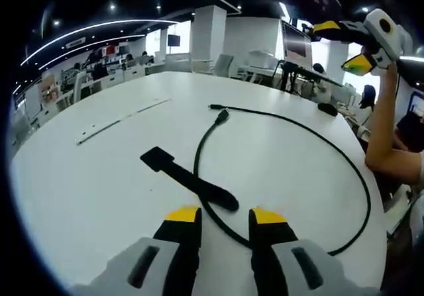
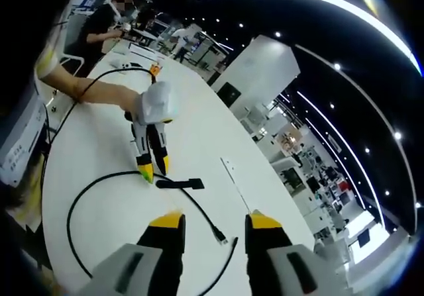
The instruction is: Find the charging cable on the desk, coil it up and secure with Velcro.
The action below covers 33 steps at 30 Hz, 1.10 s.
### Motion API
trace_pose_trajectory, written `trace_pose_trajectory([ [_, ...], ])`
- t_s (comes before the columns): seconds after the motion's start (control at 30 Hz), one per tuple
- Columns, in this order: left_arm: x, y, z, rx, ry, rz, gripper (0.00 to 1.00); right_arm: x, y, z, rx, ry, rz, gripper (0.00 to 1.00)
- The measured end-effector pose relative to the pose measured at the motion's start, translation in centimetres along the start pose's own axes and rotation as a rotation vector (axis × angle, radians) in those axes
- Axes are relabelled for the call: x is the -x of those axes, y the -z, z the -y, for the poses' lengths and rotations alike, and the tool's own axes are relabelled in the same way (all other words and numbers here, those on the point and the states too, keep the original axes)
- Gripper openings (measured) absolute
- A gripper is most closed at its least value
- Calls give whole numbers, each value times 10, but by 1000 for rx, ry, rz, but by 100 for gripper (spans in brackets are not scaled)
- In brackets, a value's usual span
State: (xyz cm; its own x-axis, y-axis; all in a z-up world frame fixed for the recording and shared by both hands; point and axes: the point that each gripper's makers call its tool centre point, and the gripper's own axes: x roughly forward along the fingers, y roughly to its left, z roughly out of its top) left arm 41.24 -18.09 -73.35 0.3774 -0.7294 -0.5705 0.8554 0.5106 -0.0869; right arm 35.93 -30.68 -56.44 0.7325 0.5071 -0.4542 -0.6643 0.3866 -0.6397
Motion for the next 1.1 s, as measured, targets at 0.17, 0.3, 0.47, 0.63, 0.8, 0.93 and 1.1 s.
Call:
trace_pose_trajectory([
  [0.17, 1, 2, 0, 6, -4, -10, 26, 0, -1, -2, 4, -3, 0, 37],
  [0.3, 2, 2, 0, 5, -6, -11, 23, 0, -1, -3, 5, -1, 2, 37],
  [0.47, 2, 2, -3, 7, -21, -12, 21, 0, -1, -3, 7, -2, 1, 37],
  [0.63, 3, 3, -6, -15, -38, -19, 16, -1, -2, -3, 8, -5, -1, 37],
  [0.8, 3, 2, -6, -13, -35, -18, 15, -1, -2, -3, 10, -6, 0, 37],
  [0.93, 4, 3, -7, -15, -36, -22, 14, -1, -2, -3, 10, -5, -2, 37],
  [1.1, 4, 4, -8, -24, -37, -27, 14, -1, -2, -3, 12, -7, -2, 37],
])
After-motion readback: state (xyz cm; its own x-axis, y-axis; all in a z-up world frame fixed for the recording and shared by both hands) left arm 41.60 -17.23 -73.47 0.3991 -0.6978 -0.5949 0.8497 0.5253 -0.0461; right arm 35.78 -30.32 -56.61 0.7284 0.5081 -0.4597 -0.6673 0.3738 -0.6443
